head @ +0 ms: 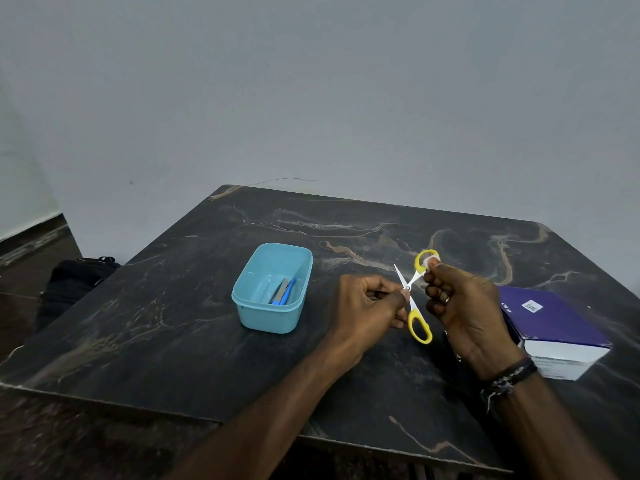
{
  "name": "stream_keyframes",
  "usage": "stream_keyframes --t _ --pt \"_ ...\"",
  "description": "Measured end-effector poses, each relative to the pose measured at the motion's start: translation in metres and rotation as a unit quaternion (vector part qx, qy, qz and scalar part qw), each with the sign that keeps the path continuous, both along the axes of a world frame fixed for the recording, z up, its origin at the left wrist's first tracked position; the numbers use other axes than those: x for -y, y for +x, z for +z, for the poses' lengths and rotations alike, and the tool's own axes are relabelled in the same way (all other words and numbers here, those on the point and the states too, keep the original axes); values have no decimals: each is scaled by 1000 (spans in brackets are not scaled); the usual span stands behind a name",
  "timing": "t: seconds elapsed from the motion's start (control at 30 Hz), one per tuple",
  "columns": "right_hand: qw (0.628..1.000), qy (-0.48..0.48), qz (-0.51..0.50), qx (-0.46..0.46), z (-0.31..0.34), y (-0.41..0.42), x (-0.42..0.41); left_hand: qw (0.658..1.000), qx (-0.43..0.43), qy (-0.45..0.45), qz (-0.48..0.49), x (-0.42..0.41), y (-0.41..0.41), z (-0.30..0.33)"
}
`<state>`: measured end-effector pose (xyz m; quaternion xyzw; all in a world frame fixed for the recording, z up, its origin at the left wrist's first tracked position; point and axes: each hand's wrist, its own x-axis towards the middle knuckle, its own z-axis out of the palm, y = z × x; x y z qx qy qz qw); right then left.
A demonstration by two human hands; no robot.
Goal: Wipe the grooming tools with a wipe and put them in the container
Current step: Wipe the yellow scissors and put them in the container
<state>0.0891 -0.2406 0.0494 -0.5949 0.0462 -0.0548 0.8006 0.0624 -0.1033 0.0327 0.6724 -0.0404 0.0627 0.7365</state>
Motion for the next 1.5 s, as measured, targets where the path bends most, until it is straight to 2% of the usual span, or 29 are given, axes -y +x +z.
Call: stream_keyframes --t 0.27,0.4,0.7,0.9,1.2,1.5 --pt "999 -41 21 9 -1 -2 -2 1000 -3 -4 8 -1 1 0" --pt "1000 0 -21 4 0 1 -1 1000 -5 -16 5 1 0 1" --pt "999 -4 33 9 1 -2 -2 985 -47 -156 57 -1 5 8" --pt "995 -43 93 -7 0 -4 -6 972 -48 -202 114 -4 11 4" --pt "984 -109 137 -14 -2 -8 -9 965 -33 -230 125 -8 8 7" --pt "992 -84 95 10 -2 -10 -13 961 -14 -229 153 -7 9 8"
